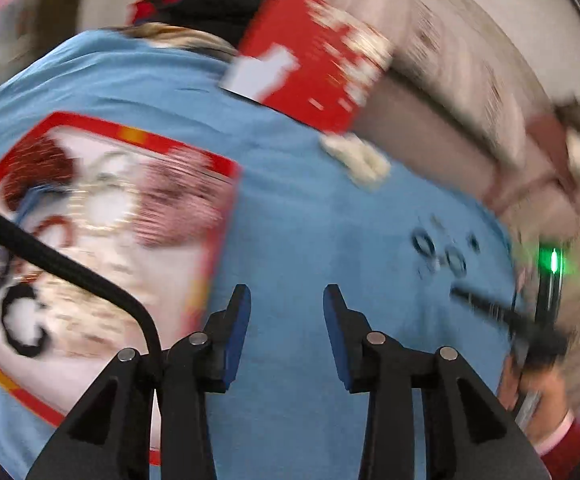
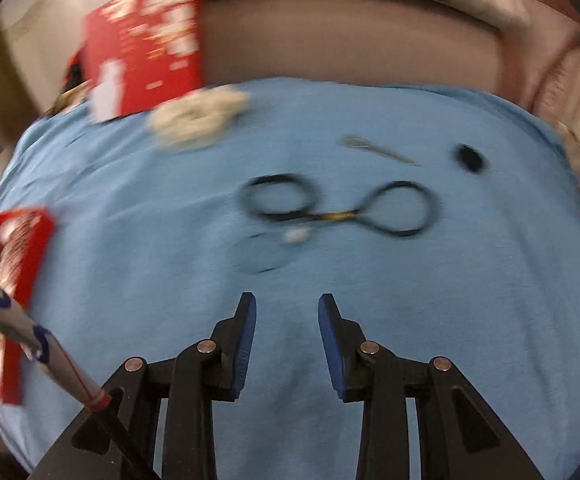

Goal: Organize jewelry
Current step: 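Grasp the black hair tie with left tool while right tool grasps the black lanyard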

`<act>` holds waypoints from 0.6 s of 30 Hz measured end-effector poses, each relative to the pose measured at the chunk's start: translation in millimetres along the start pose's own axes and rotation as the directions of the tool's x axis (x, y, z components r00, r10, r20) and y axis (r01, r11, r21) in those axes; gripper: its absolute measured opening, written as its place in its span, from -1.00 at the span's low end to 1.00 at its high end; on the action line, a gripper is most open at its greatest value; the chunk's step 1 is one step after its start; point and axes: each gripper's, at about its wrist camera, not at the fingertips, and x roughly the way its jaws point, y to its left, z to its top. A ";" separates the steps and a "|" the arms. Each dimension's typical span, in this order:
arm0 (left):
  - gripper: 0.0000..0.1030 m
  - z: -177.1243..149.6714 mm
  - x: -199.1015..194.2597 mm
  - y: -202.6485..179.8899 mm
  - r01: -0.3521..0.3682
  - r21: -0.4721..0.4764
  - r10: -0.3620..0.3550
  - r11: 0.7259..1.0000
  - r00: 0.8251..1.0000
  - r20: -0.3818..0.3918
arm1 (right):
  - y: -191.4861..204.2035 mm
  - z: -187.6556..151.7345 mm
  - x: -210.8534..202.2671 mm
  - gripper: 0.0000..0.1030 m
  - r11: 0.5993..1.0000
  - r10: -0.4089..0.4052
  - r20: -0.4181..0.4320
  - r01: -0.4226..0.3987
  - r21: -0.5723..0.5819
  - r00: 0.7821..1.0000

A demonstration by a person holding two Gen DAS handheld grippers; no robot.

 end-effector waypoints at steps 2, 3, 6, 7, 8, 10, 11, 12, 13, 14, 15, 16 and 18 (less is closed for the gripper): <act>-0.30 -9.3 13.6 -22.5 -0.023 0.078 0.025 0.997 0.999 -0.021 | -14.7 9.7 5.2 -0.33 0.999 -0.004 0.002 0.004 0.037 1.000; -0.30 -12.2 19.7 -29.7 -0.040 0.104 0.043 0.994 0.999 -0.027 | -17.7 15.9 8.0 -0.33 0.999 0.003 0.003 -0.003 0.047 1.000; -0.30 -15.7 32.7 -32.7 -0.057 0.118 0.064 0.991 0.997 -0.051 | -12.7 38.5 20.2 -0.33 0.999 0.003 0.017 -0.004 0.034 1.000; -0.30 -16.1 36.1 -30.6 -0.056 0.109 0.063 0.992 0.996 -0.064 | -11.0 43.1 23.7 -0.33 1.000 0.009 0.017 -0.009 0.030 1.000; -0.30 -15.9 38.7 -27.2 -0.056 0.095 0.063 0.994 0.995 -0.075 | -6.5 50.9 30.1 -0.33 1.000 0.011 0.015 -0.011 0.024 1.000; -0.30 -14.4 40.2 -20.3 -0.065 0.079 0.072 0.995 0.994 -0.079 | 0.4 62.5 41.4 -0.33 1.000 0.014 0.015 -0.014 0.012 1.000; -0.30 -12.4 40.3 -18.9 -0.072 0.076 0.077 0.995 0.994 -0.077 | 6.4 69.2 47.9 -0.33 1.000 0.020 0.014 -0.020 0.002 1.000; -0.30 -10.7 40.4 -16.8 -0.078 0.074 0.084 0.994 0.994 -0.073 | 12.5 73.7 53.7 -0.33 0.999 0.032 0.010 -0.032 -0.003 0.999; -0.30 -8.7 40.7 -14.9 -0.084 0.068 0.089 0.994 0.994 -0.069 | 19.7 73.9 58.6 -0.33 0.999 0.052 0.002 -0.052 -0.007 0.999; -0.30 -5.8 40.6 -12.2 -0.087 0.063 0.091 0.994 0.994 -0.067 | 25.2 74.5 64.8 -0.33 0.997 0.071 -0.013 -0.072 -0.012 0.997; -0.30 -3.8 41.8 -10.0 -0.089 0.057 0.093 0.994 0.993 -0.068 | 30.3 74.2 73.2 -0.33 0.996 0.084 -0.038 -0.085 -0.015 0.996; -0.30 -2.1 42.3 -7.2 -0.090 0.047 0.093 0.995 0.993 -0.071 | 37.1 71.8 82.5 -0.34 0.996 0.091 -0.067 -0.093 -0.019 0.994; -0.30 1.2 43.4 -3.4 -0.097 0.033 0.099 0.995 0.992 -0.073 | 48.3 64.4 88.4 -0.37 0.993 0.115 -0.080 -0.118 -0.026 0.990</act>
